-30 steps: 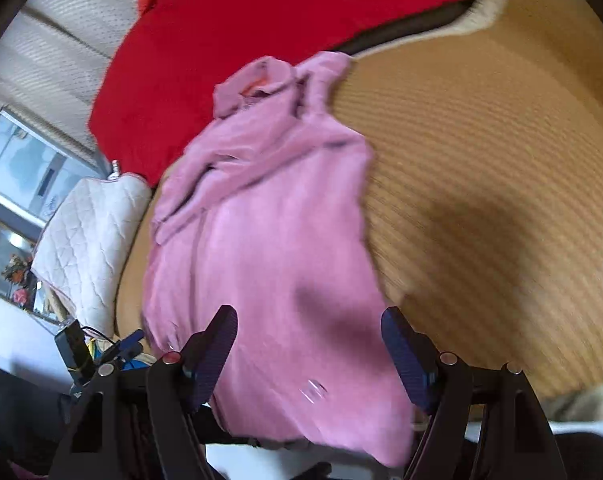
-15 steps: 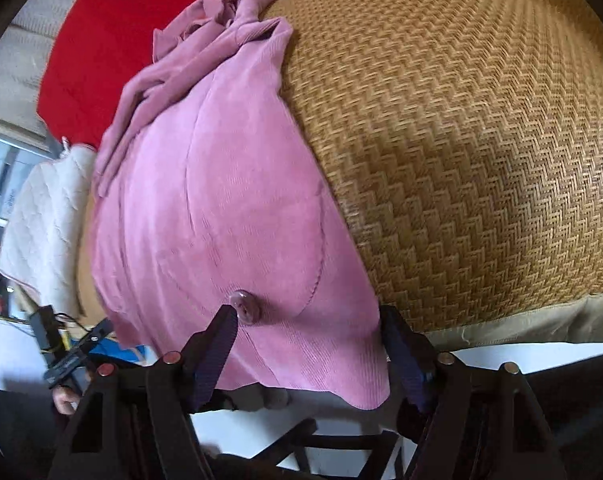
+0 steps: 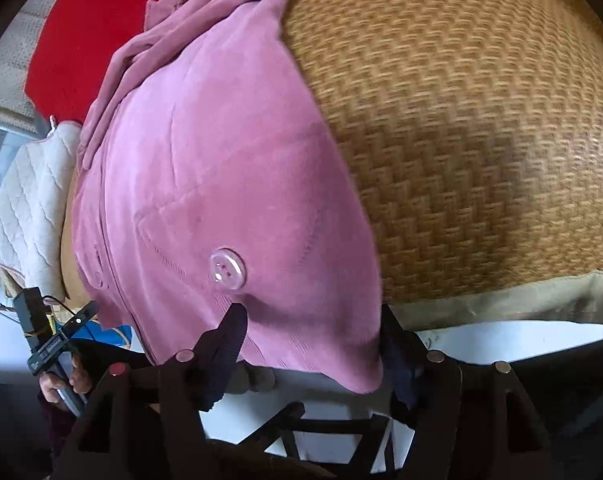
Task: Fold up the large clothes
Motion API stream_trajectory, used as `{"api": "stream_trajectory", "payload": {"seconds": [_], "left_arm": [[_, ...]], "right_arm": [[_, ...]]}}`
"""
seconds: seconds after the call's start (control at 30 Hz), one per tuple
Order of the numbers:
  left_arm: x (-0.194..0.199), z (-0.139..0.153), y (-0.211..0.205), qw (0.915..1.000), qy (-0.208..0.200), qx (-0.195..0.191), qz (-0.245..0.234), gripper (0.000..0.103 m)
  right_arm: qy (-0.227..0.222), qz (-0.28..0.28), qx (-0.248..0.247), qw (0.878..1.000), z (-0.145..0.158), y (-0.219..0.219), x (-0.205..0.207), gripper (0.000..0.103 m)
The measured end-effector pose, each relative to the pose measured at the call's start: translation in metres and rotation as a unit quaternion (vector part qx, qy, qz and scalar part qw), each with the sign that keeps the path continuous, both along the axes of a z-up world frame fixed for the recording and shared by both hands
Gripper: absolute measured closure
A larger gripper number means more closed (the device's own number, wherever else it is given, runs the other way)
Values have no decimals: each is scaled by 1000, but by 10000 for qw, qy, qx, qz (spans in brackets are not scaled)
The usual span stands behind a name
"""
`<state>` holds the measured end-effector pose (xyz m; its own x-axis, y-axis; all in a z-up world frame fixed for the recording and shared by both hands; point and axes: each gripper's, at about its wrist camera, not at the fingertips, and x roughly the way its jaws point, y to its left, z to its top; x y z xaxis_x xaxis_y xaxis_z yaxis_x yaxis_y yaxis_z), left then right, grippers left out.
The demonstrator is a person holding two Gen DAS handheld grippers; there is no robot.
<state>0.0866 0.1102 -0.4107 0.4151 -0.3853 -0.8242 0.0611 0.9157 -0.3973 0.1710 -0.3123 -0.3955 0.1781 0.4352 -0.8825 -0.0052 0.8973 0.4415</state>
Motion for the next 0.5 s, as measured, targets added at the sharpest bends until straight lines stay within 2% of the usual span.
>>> {"api": "stream_trajectory", "payload": {"seconds": [0.03,0.07,0.1,0.13,0.17,0.23,0.3,0.33,0.37,0.4,0.43,0.5], "left_arm": [[1,-1,-1,10000,10,-42,-13,58],[7,0,-5,10000,23,-64,-2,76],[7,-1,-5,9999,28,-105,17,87],[7,0,-4,9999,-3,-141,22,89],[6,4,-4,9998,-81,-204,1,91],[-8,10,18,9990,-243,-349,-94,91],[-10,14,18,9985,-321,-403,-193,91],[-9,13,18,9987,-286,-377,-212,86],[-8,11,17,9991,-212,-306,-218,68],[-6,8,16,9995,-107,-222,-204,37],[-6,5,16,9998,-21,-83,-165,28],[-8,3,16,9998,-12,4,-180,27]], "right_arm": [[-43,63,-47,10000,1,4,-1,45],[-72,165,-150,9997,4,8,-4,66],[-77,268,-226,9994,6,11,-7,77],[-105,374,-286,9988,10,14,-9,79],[-137,407,-319,9986,15,15,-11,88],[-311,458,-234,9982,31,19,-18,90],[-501,478,80,9976,44,24,-20,90],[-620,492,340,9963,52,20,-19,90],[-637,471,427,9959,54,17,-18,90],[-581,452,446,9963,51,16,-15,88],[-488,431,445,9969,45,14,-13,86],[-248,302,499,9980,36,12,-9,84]]}}
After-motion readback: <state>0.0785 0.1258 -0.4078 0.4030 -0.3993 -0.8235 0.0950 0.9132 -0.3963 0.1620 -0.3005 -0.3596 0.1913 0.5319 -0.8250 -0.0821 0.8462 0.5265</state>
